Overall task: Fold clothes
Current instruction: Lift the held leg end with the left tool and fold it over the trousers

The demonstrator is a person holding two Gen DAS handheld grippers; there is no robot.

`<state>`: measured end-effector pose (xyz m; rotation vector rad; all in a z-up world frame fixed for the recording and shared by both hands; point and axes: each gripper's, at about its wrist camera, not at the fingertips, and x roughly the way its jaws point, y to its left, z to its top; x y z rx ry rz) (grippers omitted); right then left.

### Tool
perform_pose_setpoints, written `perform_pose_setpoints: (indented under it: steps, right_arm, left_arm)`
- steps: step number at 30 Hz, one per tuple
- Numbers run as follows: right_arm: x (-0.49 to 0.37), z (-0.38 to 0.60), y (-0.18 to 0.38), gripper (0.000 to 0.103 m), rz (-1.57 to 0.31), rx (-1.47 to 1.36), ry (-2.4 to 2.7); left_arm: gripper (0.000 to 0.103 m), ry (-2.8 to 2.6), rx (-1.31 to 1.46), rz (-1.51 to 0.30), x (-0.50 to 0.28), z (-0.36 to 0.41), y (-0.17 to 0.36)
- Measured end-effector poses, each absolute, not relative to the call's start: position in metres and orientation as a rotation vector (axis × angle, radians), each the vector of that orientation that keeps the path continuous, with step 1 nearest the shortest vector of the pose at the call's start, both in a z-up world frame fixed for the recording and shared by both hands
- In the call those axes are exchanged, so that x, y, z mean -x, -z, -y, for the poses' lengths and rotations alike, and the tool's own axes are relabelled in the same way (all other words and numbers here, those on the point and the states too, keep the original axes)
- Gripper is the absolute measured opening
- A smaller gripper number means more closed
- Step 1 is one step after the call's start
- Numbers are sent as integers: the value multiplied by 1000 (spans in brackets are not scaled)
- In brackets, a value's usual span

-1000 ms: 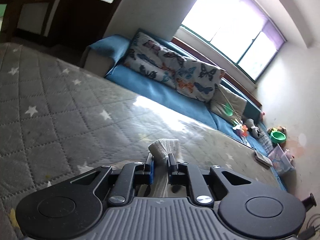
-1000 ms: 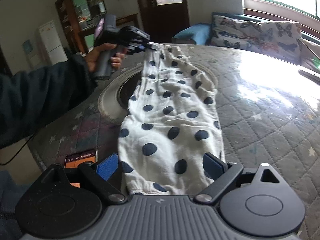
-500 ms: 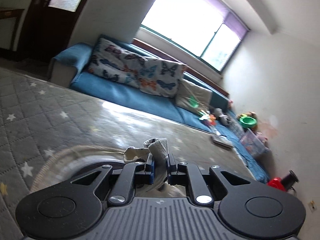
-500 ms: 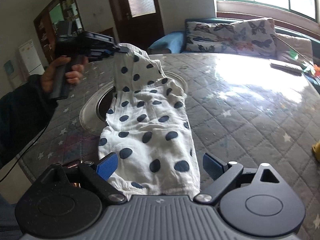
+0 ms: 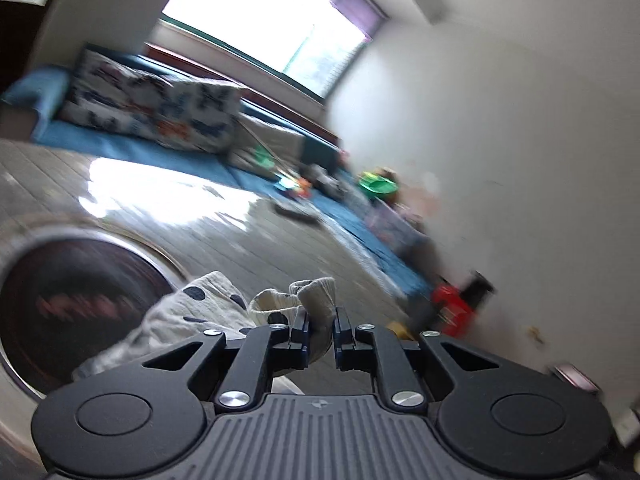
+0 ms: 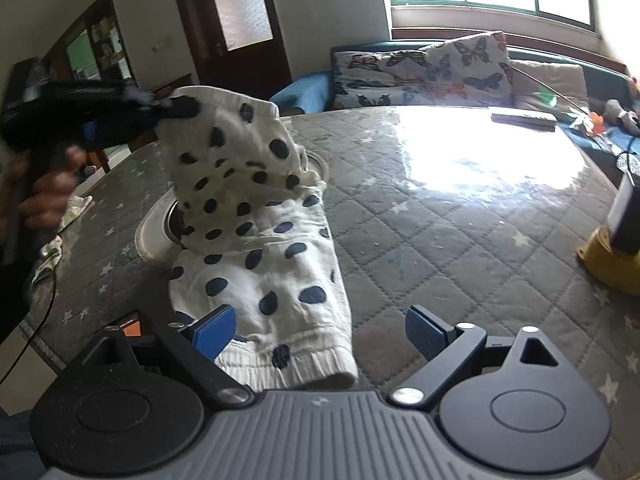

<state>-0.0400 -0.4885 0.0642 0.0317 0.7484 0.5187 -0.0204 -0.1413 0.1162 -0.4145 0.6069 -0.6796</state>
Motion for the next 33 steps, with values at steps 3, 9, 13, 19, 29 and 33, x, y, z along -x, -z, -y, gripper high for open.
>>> perform_pose_setpoints:
  steps: [3, 9, 13, 19, 29, 33]
  right_arm:
    - [41, 494, -62, 93, -751, -45, -503]
    - [41, 504, -58, 93, -761, -74, -484]
    - [36, 509, -63, 93, -755, -112, -486]
    - [23, 500, -69, 92, -766, -146, -538]
    - [10, 459, -72, 90, -758, -88, -628]
    - [-7, 438, -63, 90, -762, -63, -627]
  left_arm:
    - [12, 755, 338, -657, 45, 162, -100]
    - [13, 799, 198, -728, 74, 182, -66]
    - [13, 796, 124, -730, 80, 185, -59]
    - [13, 809, 7, -709, 91, 200, -52]
    - [14, 834, -81, -695, 94, 212, -42]
    - [14, 836, -81, -694, 95, 211, -40]
